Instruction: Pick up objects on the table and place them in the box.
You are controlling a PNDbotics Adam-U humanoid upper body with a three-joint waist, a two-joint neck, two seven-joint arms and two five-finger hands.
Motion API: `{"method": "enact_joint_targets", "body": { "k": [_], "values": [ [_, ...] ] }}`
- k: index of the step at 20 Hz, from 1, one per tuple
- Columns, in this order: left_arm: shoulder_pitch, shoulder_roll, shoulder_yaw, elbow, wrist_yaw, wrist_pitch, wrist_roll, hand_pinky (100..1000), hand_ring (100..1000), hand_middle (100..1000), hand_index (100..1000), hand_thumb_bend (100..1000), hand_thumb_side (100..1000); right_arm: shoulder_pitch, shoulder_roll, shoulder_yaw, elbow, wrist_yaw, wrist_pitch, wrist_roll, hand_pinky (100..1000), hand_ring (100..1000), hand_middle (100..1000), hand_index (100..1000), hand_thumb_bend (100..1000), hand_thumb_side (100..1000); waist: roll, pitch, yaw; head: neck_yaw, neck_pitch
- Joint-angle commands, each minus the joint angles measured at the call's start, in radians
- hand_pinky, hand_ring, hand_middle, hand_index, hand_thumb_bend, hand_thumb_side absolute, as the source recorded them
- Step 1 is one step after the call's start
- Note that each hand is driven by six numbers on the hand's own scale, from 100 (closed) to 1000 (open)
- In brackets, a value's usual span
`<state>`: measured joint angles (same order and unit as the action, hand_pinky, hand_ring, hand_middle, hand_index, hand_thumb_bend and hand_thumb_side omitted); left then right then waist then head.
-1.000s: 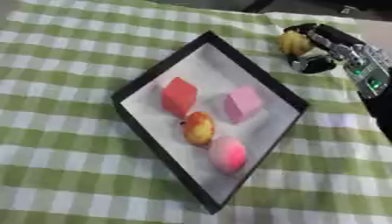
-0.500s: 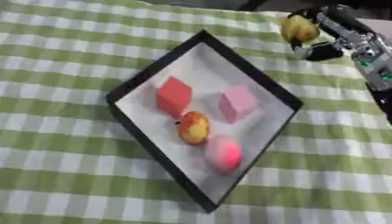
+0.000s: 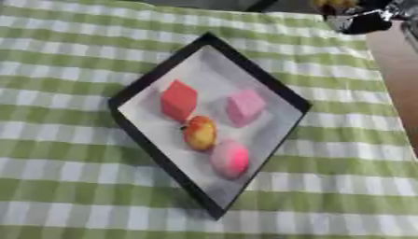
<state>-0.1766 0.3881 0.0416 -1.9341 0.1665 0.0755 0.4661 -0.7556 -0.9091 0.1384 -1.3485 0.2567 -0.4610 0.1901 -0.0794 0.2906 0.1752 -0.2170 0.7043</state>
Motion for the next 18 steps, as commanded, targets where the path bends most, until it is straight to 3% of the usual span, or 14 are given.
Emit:
{"method": "enact_joint_targets", "body": {
  "k": [1, 5, 10, 14, 18],
  "values": [
    [-0.001, 0.03, 0.022, -0.009, -0.011, -0.004, 0.018, 757, 723, 733, 768, 360, 673, -0.014, -0.072, 0.038, -0.103, -0.059, -0.051, -0.002, 730, 711, 660, 770, 100, 100, 0.02, -0.042, -0.007, 0.006, 0.011],
    [-0.005, 0.033, 0.038, -0.013, -0.018, -0.008, 0.034, 757, 723, 733, 768, 366, 655, 0.021, -0.091, 0.033, -0.213, -0.127, -0.099, 0.021, 725, 703, 656, 762, 100, 100, 0.025, -0.056, -0.008, -0.002, 0.014],
    [0.011, 0.054, 0.073, -0.01, -0.033, -0.015, 0.073, 758, 724, 734, 769, 372, 641, -0.017, -0.001, 0.128, -0.337, -0.202, -0.164, 0.091, 722, 703, 653, 760, 100, 100, 0.038, -0.092, -0.042, 0.027, 0.042],
    [0.033, 0.067, 0.084, -0.005, -0.043, -0.017, 0.084, 758, 725, 734, 770, 375, 637, 0.035, 0.087, 0.166, -0.436, -0.201, -0.128, 0.152, 728, 717, 654, 766, 100, 100, 0.039, -0.112, -0.067, 0.076, 0.063],
    [0.044, 0.074, 0.092, -0.005, -0.05, -0.018, 0.092, 758, 725, 734, 770, 377, 635, 0.082, 0.121, 0.219, -0.542, -0.137, -0.06, 0.221, 726, 725, 654, 770, 100, 100, 0.04, -0.12, -0.077, 0.118, 0.066]
  ]
}}
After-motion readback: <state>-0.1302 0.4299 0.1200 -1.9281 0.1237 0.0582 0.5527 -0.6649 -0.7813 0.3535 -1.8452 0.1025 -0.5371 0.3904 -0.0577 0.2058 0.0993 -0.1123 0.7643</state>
